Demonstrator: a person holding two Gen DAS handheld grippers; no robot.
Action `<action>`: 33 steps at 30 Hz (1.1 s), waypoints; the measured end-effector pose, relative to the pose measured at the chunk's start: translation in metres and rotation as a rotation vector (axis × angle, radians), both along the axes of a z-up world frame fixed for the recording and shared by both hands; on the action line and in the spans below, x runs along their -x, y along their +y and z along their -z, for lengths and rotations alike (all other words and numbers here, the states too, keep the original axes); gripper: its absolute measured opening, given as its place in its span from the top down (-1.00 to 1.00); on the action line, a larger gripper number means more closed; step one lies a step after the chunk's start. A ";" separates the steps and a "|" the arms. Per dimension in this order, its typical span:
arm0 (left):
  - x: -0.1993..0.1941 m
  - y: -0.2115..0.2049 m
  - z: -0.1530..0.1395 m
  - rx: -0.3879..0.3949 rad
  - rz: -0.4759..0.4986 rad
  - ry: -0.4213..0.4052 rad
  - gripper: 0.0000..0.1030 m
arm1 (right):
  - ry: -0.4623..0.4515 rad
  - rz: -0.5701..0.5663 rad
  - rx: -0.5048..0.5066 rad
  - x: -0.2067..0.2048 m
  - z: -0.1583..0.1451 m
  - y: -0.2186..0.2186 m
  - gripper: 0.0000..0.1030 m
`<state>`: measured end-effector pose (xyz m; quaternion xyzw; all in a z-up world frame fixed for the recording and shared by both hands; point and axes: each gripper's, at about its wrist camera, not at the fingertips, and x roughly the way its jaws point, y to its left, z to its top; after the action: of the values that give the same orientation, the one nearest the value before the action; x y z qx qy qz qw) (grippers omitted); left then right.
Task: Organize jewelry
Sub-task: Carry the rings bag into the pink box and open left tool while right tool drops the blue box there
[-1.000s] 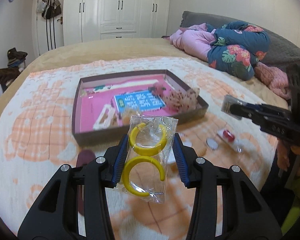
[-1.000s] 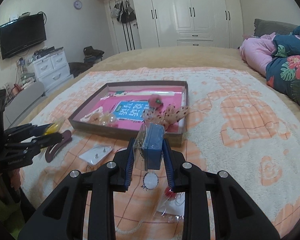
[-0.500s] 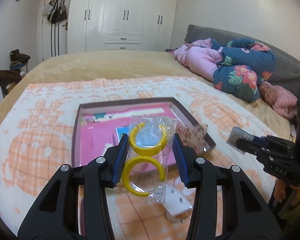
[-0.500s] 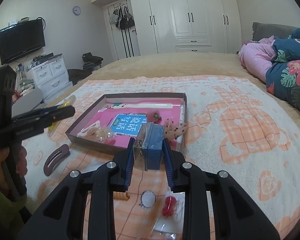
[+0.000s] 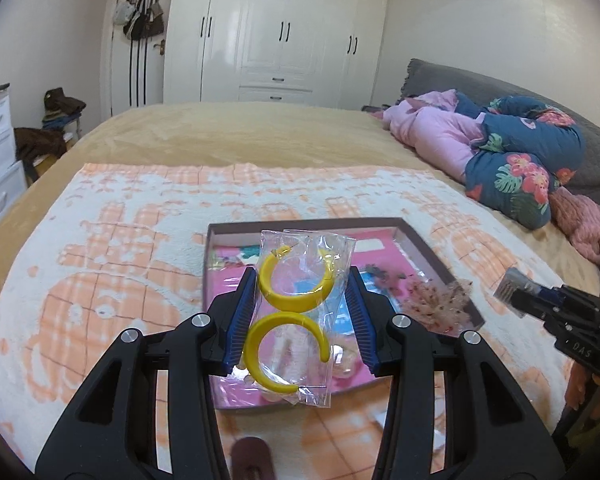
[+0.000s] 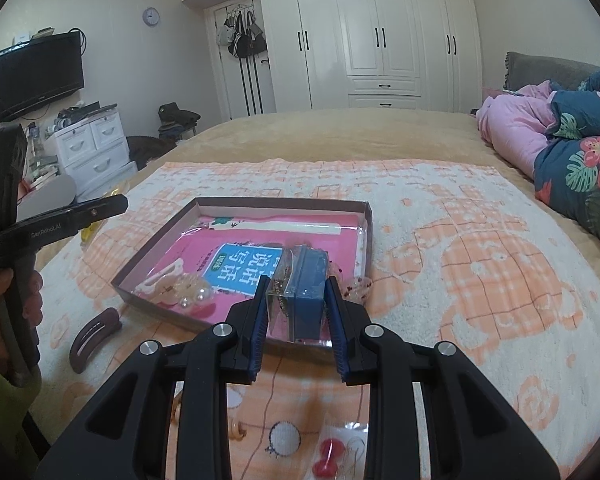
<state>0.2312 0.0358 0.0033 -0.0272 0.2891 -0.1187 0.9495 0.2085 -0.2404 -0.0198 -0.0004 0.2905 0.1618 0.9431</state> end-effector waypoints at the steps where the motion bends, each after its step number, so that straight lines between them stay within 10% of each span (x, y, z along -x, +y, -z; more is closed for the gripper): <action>1: -0.004 0.004 0.003 0.002 -0.009 0.007 0.30 | 0.001 0.000 0.002 -0.003 0.000 0.002 0.49; 33: -0.053 0.029 0.065 0.060 -0.017 0.159 0.29 | 0.166 0.008 0.040 -0.086 0.045 0.061 0.49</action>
<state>0.2839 0.0646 -0.0614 -0.0677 0.3595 -0.1166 0.9234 0.2946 -0.1797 -0.0644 -0.0049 0.3710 0.1518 0.9161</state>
